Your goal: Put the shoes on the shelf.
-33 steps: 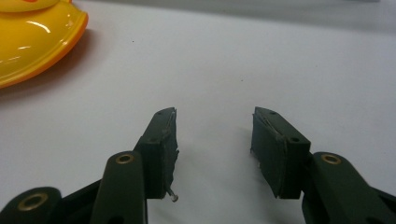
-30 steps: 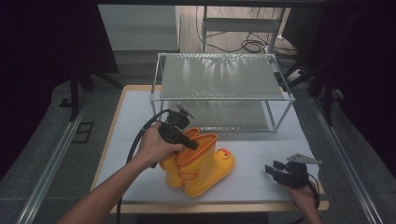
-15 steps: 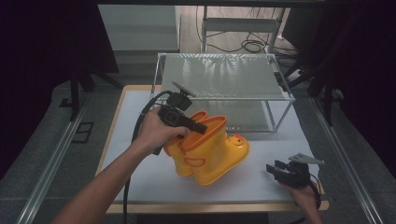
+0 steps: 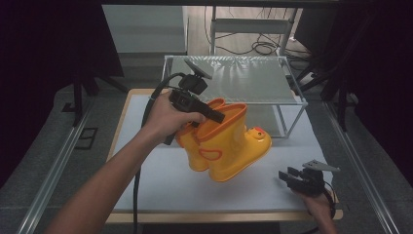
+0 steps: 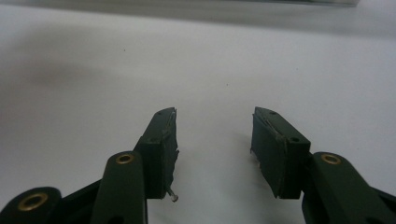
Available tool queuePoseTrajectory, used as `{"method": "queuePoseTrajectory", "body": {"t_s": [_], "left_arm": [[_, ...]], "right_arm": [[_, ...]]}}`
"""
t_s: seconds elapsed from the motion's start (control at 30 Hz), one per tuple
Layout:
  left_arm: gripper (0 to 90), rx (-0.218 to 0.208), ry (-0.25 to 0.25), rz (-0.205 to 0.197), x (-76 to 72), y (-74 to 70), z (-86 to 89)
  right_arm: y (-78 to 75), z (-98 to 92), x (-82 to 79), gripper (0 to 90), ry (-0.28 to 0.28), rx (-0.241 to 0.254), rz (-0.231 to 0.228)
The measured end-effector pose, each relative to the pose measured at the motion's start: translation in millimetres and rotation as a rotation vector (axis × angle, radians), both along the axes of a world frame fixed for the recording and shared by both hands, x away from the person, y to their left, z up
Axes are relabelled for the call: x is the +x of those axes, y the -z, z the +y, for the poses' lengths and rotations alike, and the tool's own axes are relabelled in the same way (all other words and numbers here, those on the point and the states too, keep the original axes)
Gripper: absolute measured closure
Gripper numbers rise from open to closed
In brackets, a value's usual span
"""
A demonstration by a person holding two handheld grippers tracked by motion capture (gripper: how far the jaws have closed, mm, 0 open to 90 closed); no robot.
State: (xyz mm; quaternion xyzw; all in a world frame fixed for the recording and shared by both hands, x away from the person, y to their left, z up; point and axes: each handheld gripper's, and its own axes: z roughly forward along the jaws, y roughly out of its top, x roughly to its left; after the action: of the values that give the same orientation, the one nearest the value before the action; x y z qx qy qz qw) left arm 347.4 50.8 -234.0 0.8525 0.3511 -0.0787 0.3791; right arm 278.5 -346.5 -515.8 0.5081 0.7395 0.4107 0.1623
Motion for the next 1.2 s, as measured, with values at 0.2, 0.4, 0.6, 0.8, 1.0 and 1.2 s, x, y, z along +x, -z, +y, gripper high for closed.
{"method": "queuePoseTrajectory", "body": {"t_s": [0.2, 0.4, 0.6, 0.8, 1.0, 1.2], "left_arm": [[82.2, 0.006, 0.017, -0.016, 4.5, -21.0, -13.9], [82.2, -0.010, 0.031, -0.032, 13.1, -44.7, -24.5], [82.3, -0.022, 0.016, -0.036, 24.7, -64.2, -31.3], [82.3, -0.010, -0.023, -0.048, 37.2, -83.6, -33.7], [82.3, -0.010, -0.068, -0.060, 51.9, -103.6, -31.5], [82.3, -0.005, -0.115, -0.062, 73.7, -119.0, -32.3]], "right_arm": [[0.1, -1.8, 0.2, 50.3, 0.004, 0.004, 0.005], [0.4, -4.5, 0.5, 50.4, 0.013, 0.011, 0.006], [0.2, -7.7, 1.1, 50.5, 0.025, 0.018, 0.001], [0.7, -8.8, 1.6, 50.6, 0.028, 0.018, 0.005], [0.8, -10.9, 1.6, 50.7, 0.036, 0.026, 0.003], [0.8, -13.0, 1.1, 50.9, 0.041, 0.025, 0.002]]}}
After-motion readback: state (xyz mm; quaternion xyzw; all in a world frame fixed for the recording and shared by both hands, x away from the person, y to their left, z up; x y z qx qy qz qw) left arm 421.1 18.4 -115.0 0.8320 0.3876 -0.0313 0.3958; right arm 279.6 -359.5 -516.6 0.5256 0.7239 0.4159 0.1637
